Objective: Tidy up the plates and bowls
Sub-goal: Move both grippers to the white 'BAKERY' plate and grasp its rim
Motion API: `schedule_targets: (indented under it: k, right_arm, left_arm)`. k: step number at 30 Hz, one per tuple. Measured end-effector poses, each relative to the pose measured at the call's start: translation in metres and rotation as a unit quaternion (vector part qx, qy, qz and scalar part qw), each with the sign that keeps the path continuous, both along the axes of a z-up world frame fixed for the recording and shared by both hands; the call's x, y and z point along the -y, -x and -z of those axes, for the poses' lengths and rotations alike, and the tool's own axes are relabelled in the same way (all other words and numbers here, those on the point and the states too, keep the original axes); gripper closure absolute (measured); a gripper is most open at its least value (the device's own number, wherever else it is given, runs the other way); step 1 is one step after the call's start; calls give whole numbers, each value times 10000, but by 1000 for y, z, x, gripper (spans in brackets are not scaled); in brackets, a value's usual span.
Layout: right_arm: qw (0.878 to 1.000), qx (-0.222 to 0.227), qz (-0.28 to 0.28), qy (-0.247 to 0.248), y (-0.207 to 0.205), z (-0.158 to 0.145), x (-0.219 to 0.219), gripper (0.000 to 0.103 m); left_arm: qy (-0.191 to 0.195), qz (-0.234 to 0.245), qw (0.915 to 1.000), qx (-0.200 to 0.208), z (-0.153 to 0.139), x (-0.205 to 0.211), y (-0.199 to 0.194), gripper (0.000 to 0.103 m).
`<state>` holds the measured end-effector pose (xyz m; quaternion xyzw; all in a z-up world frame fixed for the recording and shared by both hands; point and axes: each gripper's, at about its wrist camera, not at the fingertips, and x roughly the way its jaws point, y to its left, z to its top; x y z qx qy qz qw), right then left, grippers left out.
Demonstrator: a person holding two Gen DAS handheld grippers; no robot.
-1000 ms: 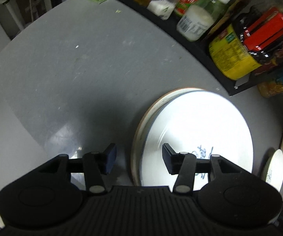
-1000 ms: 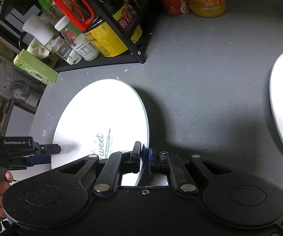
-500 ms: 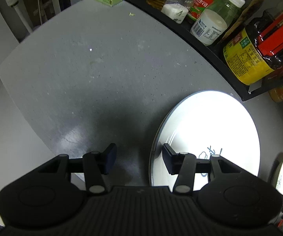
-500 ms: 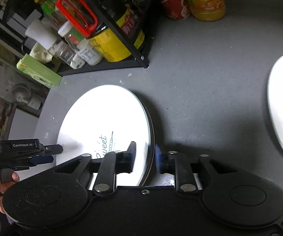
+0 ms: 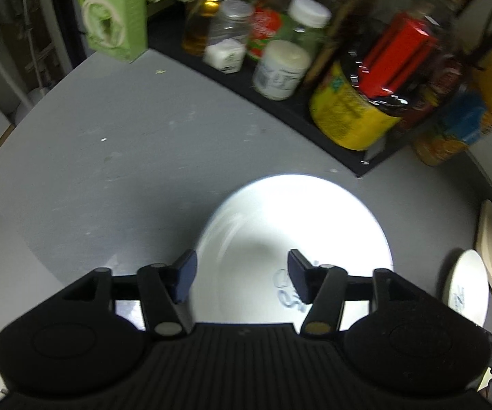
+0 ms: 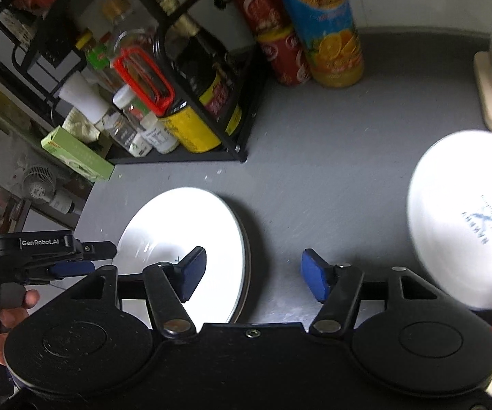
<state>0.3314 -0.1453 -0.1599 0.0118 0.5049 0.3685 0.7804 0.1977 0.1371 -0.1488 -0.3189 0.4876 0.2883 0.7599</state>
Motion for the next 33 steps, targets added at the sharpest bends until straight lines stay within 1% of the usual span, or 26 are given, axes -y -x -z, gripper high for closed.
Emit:
schedule_targets:
  k: [1, 4, 7, 11, 19, 23, 29, 33]
  right_arm:
    - [10000, 25, 35, -11, -1, -3, 3, 33]
    - [9998, 144, 138, -60, -2, -12, 15, 26]
    - [9993, 199, 290, -104, -5, -19, 30, 21]
    - [9983, 266, 503, -108, -8, -26, 49, 20]
    - [9947, 375, 951, -127, -11, -36, 87, 14]
    - [9917, 426, 1207, -113, -15, -40, 105, 14]
    - [9851, 511, 1638, -77, -21, -47, 131, 14]
    - [9791, 471, 1978, 8, -29, -46, 149, 14]
  left_arm:
    - [-25, 52, 10000, 0, -2, 4, -4, 42]
    - [-61, 205, 9998, 5, -7, 16, -12, 36]
    - [-82, 374, 9993, 47, -11, 27, -21, 34]
    - [-116, 611, 9980, 92, -14, 44, -37, 32]
    - [-148, 1094, 9937, 192, -21, 77, -61, 31]
    - [-124, 1293, 9912, 246, -23, 91, -74, 31]
    - [-75, 1690, 9852, 282, -24, 115, -94, 31]
    - [-51, 1947, 9803, 314, -23, 129, -108, 31]
